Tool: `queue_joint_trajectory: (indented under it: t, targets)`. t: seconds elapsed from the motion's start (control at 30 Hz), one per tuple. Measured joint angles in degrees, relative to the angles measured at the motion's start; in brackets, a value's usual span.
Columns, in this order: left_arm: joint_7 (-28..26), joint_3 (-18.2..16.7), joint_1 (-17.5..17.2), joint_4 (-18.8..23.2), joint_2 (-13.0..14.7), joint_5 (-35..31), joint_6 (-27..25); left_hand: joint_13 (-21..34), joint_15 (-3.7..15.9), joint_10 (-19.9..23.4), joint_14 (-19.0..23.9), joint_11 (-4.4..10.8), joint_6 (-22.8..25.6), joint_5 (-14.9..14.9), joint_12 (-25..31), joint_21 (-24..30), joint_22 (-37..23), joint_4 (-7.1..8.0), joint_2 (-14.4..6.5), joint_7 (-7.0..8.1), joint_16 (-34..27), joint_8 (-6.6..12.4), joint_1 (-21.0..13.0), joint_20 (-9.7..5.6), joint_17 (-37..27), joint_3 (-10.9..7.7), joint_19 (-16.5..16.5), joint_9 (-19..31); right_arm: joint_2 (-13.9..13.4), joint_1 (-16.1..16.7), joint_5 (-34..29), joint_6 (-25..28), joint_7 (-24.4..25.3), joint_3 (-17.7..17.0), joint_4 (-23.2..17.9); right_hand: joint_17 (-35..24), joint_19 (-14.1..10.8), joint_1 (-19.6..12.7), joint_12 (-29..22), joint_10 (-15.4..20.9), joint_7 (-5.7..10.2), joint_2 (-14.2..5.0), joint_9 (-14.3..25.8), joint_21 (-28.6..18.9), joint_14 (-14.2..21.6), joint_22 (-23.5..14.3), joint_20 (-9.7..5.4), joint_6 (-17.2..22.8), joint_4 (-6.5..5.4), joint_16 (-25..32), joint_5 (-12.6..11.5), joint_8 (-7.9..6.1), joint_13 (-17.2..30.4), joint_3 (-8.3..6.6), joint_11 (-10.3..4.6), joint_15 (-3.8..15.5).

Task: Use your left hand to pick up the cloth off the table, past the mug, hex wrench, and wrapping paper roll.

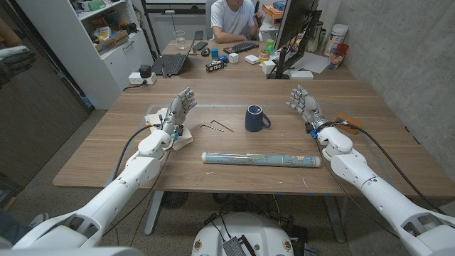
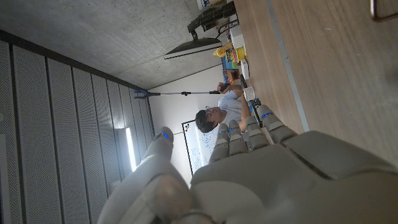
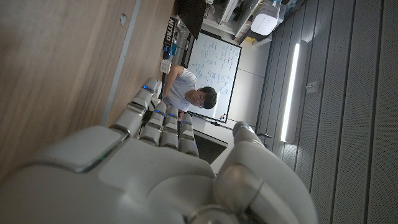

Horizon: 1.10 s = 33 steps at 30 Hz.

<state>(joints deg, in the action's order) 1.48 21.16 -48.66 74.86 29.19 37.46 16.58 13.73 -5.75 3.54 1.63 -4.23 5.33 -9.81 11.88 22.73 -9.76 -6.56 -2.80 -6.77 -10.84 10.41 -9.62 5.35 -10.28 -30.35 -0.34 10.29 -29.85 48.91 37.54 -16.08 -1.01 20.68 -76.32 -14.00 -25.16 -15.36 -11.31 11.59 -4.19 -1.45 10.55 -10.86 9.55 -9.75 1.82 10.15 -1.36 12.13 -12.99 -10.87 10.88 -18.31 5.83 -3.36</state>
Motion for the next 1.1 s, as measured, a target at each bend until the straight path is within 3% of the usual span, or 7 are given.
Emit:
queue_joint_trajectory:
  t: [0.6, 0.87, 0.9, 1.1]
  targets:
    - [-0.7, -0.2, -0.7, 1.1, 0.5, -0.2, -0.1, -0.4, 0.01, 0.0, 0.0, 0.01, 0.0, 0.0, 0.0, -0.5, 0.0, 0.0, 0.0, 0.01, 0.0, 0.0, 0.0, -0.01, 0.0, 0.0, 0.0, 0.0, -0.4, 0.2, 0.5, 0.8, 0.3, -0.3, -0.9, 0.0, 0.0, 0.0, 0.0, 0.3, -0.21, 0.0, 0.0, 0.0, 0.0, 0.0, 0.02, 0.2, 0.02, 0.0, 0.0, 0.0, 0.2, 0.02, 0.3, 0.0]
    - [-2.4, -0.1, -0.8, 3.6, 2.3, -3.7, -2.4, -0.4, -0.05, -0.2, -0.3, 0.23, 0.0, 0.0, 0.0, -1.0, 0.0, -0.31, -0.1, 0.01, 0.0, 0.0, -0.7, 0.42, 0.0, -0.31, -0.4, 0.0, -0.5, 0.2, 0.5, 0.8, 0.3, -0.5, -1.1, 0.0, 0.0, 0.0, 0.0, 0.3, -0.21, 0.0, 0.0, 0.0, 0.0, 0.0, 0.02, 0.2, 0.02, 0.0, 0.0, 0.0, 0.2, 0.02, 0.3, 0.01]
    - [-2.9, 0.1, -1.0, 6.2, 4.2, -4.7, -3.2, -0.5, 0.03, -0.2, -0.4, 0.23, 0.0, 0.0, 0.0, -1.0, 0.0, -0.47, 0.0, 0.01, 0.0, 0.0, -0.8, 0.78, 0.0, -0.42, -0.3, 0.0, -0.5, 0.2, 0.5, 0.8, 0.3, -0.6, -1.1, 0.0, 0.0, 0.0, 0.0, 0.3, -0.21, 0.0, 0.0, 0.0, 0.0, 0.0, 0.02, 0.2, 0.02, 0.0, 0.0, 0.0, 0.2, 0.02, 0.3, 0.01]
    - [-4.7, 0.3, -1.4, 9.9, 7.1, -8.0, -6.3, -0.7, 0.03, -0.2, -0.4, 0.23, -0.2, 0.0, 0.0, -1.3, 0.0, -0.96, -0.2, 0.23, 0.0, 0.0, -1.4, 1.04, 0.0, -0.45, -0.4, 0.0, -0.5, 0.2, 0.5, 0.4, 0.3, -0.7, -1.1, 0.0, 0.0, 0.0, 0.0, 0.3, -0.21, 0.0, 0.0, 0.0, 0.0, 0.0, 0.02, 0.2, 0.02, 0.0, 0.0, 0.0, 0.2, 0.02, 0.3, 0.01]
